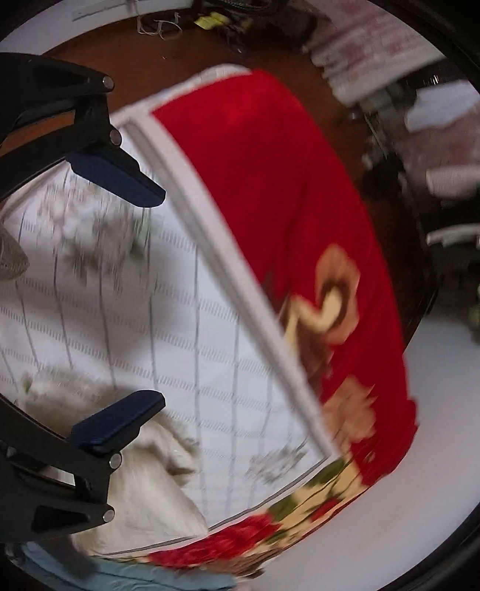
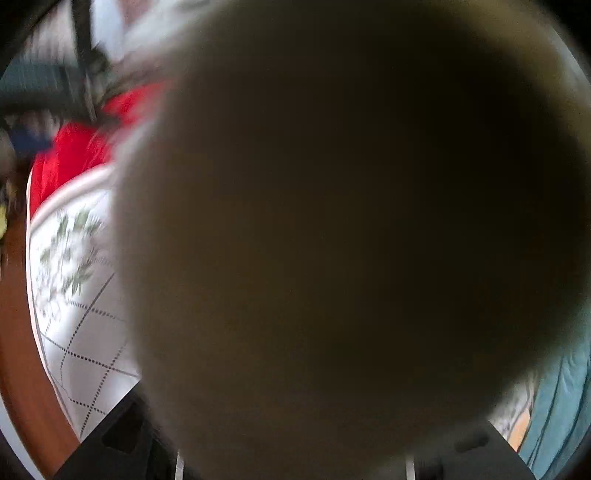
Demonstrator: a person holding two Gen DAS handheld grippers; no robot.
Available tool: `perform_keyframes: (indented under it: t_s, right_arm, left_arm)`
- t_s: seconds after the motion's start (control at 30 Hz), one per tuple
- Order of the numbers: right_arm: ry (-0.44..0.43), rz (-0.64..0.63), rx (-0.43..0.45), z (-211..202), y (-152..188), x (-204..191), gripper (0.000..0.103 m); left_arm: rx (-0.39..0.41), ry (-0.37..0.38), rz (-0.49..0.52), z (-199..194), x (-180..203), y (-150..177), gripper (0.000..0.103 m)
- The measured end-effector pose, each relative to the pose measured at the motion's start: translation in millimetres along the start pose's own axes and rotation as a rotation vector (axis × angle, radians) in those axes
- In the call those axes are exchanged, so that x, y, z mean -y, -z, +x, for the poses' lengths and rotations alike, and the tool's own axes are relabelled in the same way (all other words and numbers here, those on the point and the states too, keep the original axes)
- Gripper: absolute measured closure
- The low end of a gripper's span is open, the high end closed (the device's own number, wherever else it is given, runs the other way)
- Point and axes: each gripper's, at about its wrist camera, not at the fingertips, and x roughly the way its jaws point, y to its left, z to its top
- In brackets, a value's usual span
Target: Fold large clothes
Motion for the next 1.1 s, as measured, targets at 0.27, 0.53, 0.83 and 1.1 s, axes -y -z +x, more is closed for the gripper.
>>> perform_keyframes:
  t_s: [0.27, 0.53, 0.83, 1.1]
  right_arm:
    - [-0.198, -0.111, -0.031, -0.6, 16.8, -16.0, 0.031]
    - [-0.576, 0.303, -0.133, -49.8, 66.9, 59.5, 0.031]
    - [-0.544, 0.904, -0.17, -6.8, 125.8, 191.2, 0.031]
    - [-0.524, 0.873, -0.299, 60.2, 86.8, 180.3, 0.061]
  left_arm:
    - [0.02, 0.085, 0.034, -21.8, 7.8, -17.0, 0.001]
    - [-0.07, 0.163, 0.282, 12.4, 106.1, 5.0, 0.001]
    - [-0.316, -0.099, 0.416, 113.8, 89.1, 122.0, 0.001]
    - [-0.212, -0.063, 0.41, 49.1, 108.1, 80.6, 0.001]
